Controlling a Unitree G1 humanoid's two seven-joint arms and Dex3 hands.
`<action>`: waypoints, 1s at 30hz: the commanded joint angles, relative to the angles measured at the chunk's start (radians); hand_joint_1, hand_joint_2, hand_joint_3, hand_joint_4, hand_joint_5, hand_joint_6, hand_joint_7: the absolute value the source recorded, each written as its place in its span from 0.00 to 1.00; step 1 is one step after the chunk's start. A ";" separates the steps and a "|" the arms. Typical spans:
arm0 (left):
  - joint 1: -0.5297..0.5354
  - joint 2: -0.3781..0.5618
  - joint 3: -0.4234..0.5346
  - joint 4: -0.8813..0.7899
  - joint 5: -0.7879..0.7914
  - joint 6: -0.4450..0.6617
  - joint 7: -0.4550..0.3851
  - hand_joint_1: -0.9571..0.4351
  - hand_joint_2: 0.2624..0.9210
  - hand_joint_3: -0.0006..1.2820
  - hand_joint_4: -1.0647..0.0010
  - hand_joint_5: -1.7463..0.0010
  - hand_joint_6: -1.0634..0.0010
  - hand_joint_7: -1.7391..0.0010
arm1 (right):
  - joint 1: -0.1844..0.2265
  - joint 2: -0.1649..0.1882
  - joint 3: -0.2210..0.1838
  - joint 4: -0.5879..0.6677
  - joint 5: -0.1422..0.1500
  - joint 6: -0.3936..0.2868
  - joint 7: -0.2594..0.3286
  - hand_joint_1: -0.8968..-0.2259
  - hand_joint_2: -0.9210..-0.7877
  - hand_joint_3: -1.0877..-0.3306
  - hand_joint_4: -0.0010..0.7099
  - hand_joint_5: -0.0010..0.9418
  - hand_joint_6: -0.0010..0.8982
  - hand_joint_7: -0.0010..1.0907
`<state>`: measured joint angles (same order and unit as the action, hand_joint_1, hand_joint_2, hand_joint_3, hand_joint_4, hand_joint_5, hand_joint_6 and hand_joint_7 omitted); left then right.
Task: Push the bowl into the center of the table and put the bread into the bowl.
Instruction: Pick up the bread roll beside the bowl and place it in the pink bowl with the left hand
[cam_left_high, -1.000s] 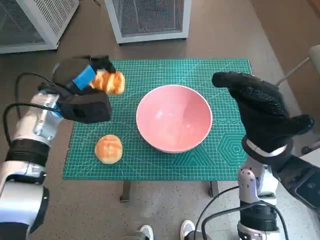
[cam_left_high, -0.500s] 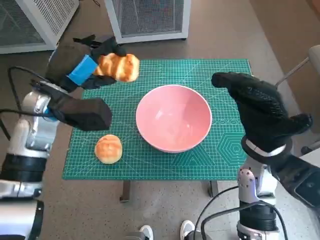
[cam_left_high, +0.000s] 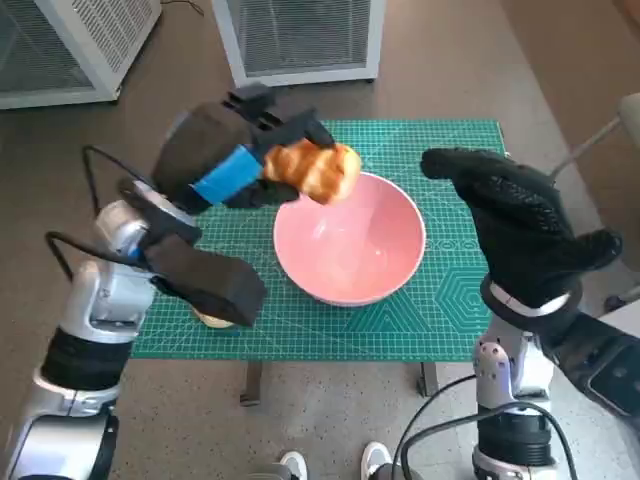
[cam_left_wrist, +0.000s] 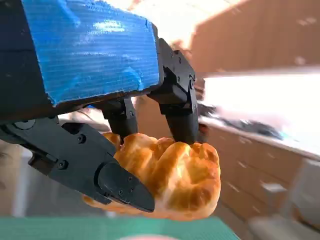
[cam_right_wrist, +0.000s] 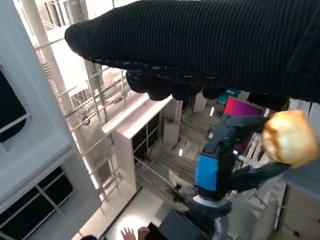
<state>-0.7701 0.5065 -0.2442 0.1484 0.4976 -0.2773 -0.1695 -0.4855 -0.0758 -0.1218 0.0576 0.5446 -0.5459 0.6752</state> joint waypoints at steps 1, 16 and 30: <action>-0.028 -0.024 -0.034 0.057 0.024 -0.030 -0.014 0.69 1.00 0.04 0.34 0.36 0.39 0.32 | 0.029 0.004 0.005 -0.016 -0.019 0.008 -0.021 0.71 0.00 0.87 0.34 0.00 0.17 0.34; -0.055 -0.043 -0.082 0.175 -0.035 0.009 -0.254 0.58 0.81 0.05 0.74 0.83 0.78 0.76 | 0.064 -0.007 0.004 -0.066 -0.037 0.017 -0.062 0.71 0.00 0.85 0.34 0.00 0.16 0.37; -0.037 -0.022 -0.082 0.136 0.017 0.039 -0.290 0.39 0.79 0.01 0.87 1.00 0.86 0.93 | 0.063 -0.001 0.012 -0.065 -0.050 0.023 -0.081 0.70 0.00 0.87 0.34 0.00 0.14 0.40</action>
<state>-0.8081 0.4695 -0.3243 0.3019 0.5128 -0.2319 -0.4426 -0.4432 -0.0768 -0.1125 -0.0060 0.5056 -0.5349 0.6050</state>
